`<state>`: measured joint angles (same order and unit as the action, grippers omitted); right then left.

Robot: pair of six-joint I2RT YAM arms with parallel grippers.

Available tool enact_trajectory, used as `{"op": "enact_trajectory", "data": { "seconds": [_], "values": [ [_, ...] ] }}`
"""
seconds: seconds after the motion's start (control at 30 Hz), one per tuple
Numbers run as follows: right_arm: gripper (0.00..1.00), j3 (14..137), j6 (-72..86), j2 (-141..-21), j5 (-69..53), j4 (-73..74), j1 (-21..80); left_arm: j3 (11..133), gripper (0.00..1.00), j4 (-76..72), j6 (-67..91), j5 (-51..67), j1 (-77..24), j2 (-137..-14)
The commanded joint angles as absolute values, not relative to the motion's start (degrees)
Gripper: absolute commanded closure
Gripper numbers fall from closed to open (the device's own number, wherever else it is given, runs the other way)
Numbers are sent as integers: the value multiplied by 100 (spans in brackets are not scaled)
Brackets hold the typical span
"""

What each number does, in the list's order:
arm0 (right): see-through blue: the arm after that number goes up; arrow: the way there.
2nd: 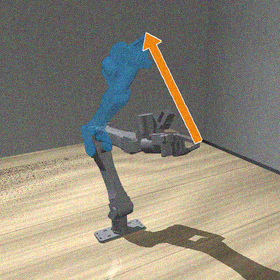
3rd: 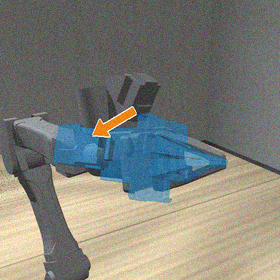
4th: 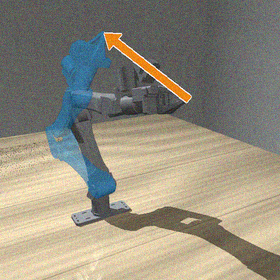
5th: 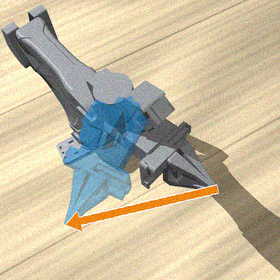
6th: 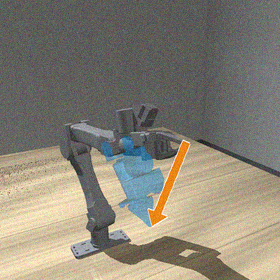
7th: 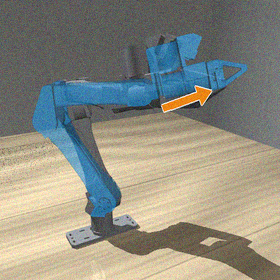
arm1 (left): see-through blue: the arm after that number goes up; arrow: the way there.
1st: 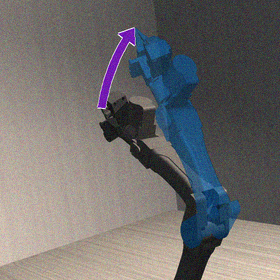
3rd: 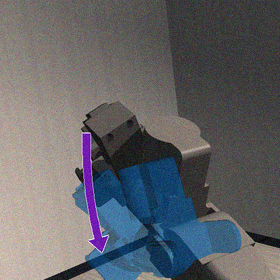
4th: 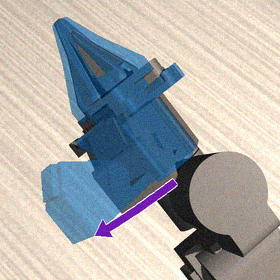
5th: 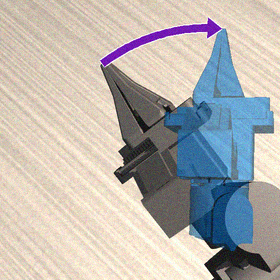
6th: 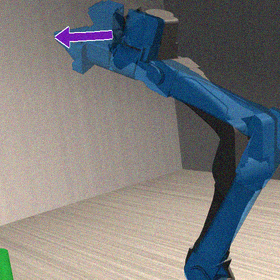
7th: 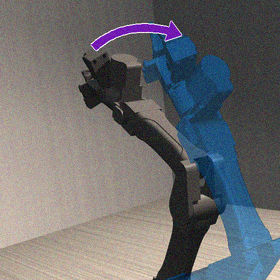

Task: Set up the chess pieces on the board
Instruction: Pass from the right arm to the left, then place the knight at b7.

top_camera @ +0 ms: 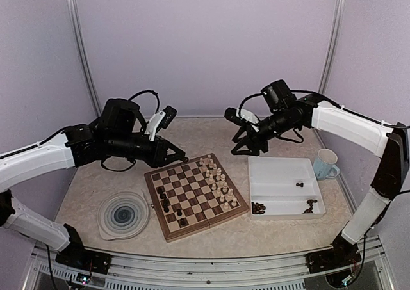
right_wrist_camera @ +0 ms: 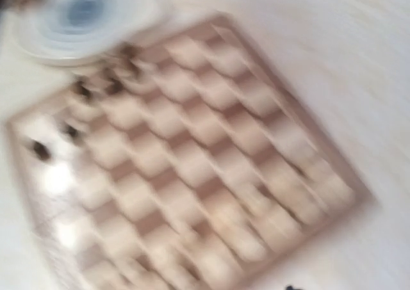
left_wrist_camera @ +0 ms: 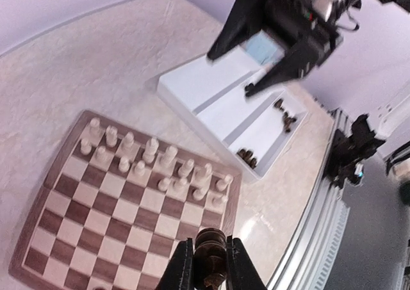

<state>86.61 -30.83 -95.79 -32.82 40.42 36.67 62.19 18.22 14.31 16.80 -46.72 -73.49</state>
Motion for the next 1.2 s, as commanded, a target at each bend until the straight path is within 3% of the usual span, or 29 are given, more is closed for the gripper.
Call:
{"op": "enact_trajectory", "data": {
  "seconds": [0.0, 0.2, 1.17],
  "values": [
    [47, 7500, -2946, -9020, -3216, 2803, 2705, 6298, 100, 3852, 1183, 195, -5133, -7356],
    [47, 6553, -2702, -9120, -3212, 1855, 1925, 6146, 100, 4146, 1520, 18, -5746, -7487],
    [48, 6359, -2902, -9313, -3571, 1919, 1924, 5608, 100, 3612, 1253, -419, -6218, -8906]
  ]
}}
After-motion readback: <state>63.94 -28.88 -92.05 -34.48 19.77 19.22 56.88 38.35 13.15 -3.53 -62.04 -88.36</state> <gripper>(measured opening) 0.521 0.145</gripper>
